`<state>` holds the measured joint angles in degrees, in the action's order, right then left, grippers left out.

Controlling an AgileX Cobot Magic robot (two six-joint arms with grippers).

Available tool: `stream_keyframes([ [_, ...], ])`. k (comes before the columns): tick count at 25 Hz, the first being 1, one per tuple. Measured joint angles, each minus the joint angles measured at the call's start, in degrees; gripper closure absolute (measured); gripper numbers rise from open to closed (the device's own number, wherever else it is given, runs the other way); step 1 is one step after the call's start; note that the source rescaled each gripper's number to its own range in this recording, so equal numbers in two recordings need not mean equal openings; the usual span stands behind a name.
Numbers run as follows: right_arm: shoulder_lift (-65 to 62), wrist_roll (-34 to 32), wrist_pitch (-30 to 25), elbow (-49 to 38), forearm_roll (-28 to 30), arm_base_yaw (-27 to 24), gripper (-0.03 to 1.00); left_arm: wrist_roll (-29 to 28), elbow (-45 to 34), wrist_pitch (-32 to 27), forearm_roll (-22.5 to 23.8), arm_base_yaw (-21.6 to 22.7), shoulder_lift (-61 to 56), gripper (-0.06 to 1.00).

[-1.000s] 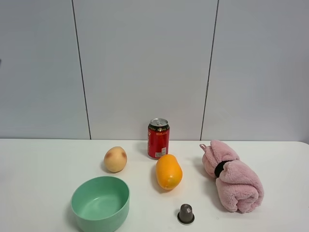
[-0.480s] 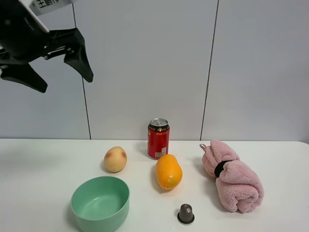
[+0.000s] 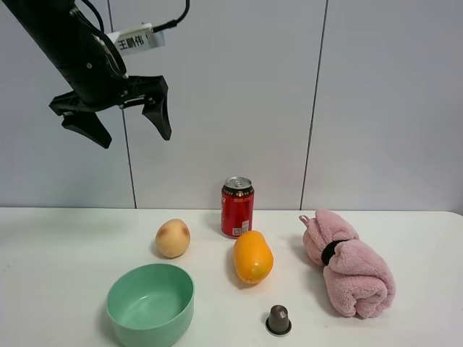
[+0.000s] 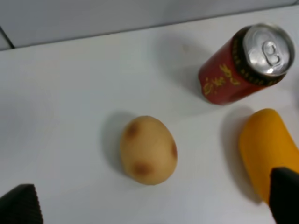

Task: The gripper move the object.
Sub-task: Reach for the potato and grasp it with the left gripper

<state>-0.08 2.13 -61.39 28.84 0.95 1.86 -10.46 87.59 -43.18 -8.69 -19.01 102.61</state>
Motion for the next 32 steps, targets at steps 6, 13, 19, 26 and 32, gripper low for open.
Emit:
stream_keyframes([
  [6,0.00,0.00,0.00,0.00,0.00,0.00,-0.03,1.24,1.65,0.12,-1.19,-1.51,6.61,-0.06],
  [13,0.00,0.00,0.00,0.00,0.00,0.00,-0.03,1.40,1.75,3.29,-1.35,-4.10,12.62,-0.06],
  [19,0.00,0.00,0.00,0.00,0.00,0.00,-0.03,0.91,1.75,4.99,-1.83,-4.38,16.38,-0.06],
  [26,0.00,0.00,0.00,0.00,0.00,0.00,-0.03,-2.46,1.82,8.40,-2.00,-4.38,19.47,-0.06],
  [32,0.00,0.00,0.00,0.00,0.00,0.00,-0.03,-2.84,4.43,8.04,-1.48,-4.38,22.74,-0.06],
])
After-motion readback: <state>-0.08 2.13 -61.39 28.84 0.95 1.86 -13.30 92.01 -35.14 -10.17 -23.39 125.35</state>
